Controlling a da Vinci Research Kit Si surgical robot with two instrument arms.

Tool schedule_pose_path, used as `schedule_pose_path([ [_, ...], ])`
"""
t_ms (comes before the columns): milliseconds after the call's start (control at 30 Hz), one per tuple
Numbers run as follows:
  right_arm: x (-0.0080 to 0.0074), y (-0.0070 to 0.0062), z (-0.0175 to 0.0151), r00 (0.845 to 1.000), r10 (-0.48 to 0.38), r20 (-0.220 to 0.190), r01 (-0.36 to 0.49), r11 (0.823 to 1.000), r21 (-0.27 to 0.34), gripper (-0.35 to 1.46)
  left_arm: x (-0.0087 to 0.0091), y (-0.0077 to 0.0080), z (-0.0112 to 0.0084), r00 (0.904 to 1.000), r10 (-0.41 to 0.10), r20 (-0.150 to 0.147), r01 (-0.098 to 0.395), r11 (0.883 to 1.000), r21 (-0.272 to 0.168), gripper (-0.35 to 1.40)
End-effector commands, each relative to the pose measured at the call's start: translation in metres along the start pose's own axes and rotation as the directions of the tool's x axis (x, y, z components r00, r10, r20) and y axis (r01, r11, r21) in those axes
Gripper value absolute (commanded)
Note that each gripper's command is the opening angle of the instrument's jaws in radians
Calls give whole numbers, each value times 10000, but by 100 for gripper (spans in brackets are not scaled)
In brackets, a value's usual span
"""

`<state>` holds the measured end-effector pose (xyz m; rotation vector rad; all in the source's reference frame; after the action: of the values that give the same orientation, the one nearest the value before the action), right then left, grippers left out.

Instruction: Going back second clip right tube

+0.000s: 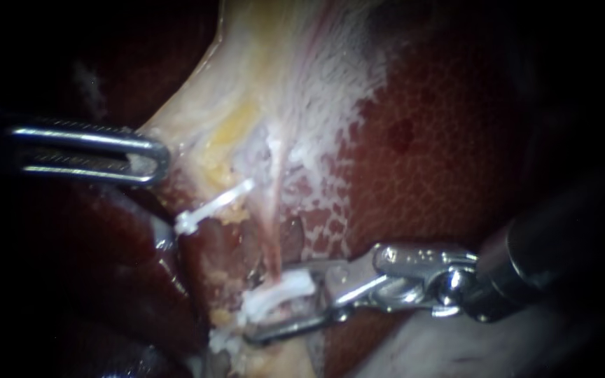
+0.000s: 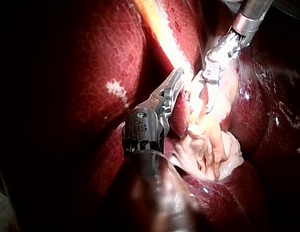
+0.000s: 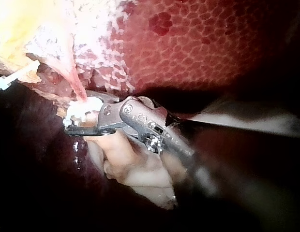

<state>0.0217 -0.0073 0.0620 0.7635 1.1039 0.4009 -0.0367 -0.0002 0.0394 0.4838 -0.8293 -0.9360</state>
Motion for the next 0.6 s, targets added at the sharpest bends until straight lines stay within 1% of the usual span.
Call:
schedule_pose_path([
  [33,0,0,0,10000,14,3,-14,10000,-7,60,0,0,0,10000,-2,-2,2,10000,-5,-33],
  [200,1,0,-2,10000,21,2,-21,10000,0,60,0,0,0,10000,-1,-2,1,10000,-4,-33],
  [333,3,0,-18,10000,59,-2,-59,10000,55,60,1,1,-1,10000,2,6,-2,10000,-27,-33],
  [500,8,-1,-41,9998,136,-117,-137,9998,-130,60,1,2,-1,10000,3,5,-3,10000,-24,-33],
  [600,11,-2,-55,9995,183,-274,-196,9987,-466,60,1,3,-1,10000,5,3,-5,10000,-21,-33],
])
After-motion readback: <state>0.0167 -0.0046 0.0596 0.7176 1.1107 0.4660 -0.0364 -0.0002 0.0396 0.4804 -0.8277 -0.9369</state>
